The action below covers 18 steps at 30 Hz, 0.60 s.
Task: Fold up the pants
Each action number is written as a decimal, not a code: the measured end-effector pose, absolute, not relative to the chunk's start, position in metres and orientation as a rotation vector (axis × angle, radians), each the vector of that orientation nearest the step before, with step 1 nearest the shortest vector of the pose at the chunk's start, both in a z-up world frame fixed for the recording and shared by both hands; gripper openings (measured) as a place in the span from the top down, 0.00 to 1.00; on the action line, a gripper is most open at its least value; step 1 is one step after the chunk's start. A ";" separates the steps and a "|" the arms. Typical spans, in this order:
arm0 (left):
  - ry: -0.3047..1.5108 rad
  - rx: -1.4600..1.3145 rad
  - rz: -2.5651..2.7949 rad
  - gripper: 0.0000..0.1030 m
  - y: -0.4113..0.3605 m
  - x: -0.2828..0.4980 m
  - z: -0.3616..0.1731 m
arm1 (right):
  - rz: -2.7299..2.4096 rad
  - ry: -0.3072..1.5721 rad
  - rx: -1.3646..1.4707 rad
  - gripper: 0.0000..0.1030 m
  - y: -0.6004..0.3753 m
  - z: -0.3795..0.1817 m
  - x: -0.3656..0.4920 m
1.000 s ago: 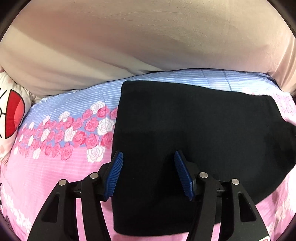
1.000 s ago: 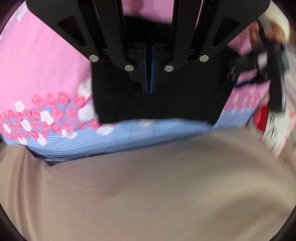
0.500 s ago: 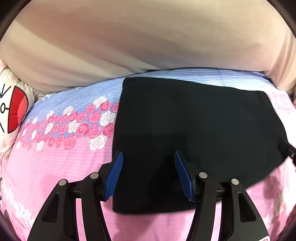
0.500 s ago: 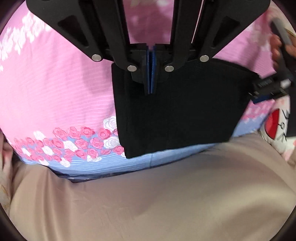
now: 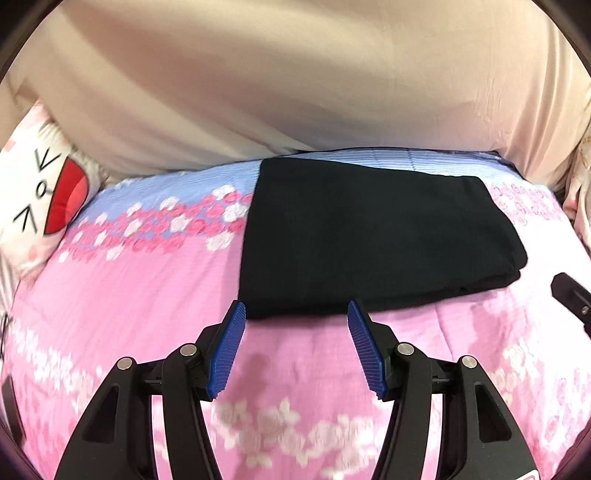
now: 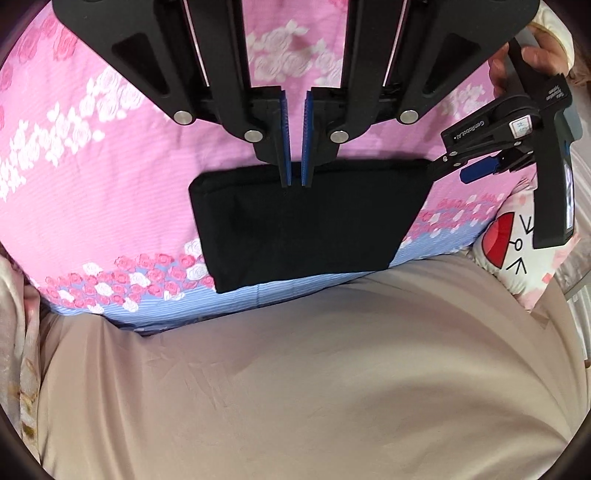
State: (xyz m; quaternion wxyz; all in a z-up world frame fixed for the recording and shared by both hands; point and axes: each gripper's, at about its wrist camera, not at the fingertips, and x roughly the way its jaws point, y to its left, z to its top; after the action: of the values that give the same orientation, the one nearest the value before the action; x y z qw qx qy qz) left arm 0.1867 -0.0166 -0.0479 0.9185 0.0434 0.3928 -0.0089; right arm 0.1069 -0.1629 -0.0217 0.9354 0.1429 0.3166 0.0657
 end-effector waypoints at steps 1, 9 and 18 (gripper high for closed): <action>0.807 0.079 -0.017 0.45 -0.015 0.182 -0.047 | 0.137 0.645 0.290 0.94 -0.161 -0.021 0.104; 0.754 0.087 -0.001 0.38 -0.013 0.143 -0.036 | 0.118 0.615 0.238 0.94 -0.141 -0.010 0.075; 0.734 0.098 0.011 0.35 -0.011 0.131 -0.035 | 0.090 0.597 0.175 0.94 -0.128 -0.005 0.066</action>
State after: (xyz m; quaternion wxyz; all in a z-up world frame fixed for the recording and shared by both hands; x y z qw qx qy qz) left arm 0.1311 -0.0109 -0.0349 0.9322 0.0479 0.3589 0.0053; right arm 0.0660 -0.1282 -0.0050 0.9510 0.0863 0.2935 0.0442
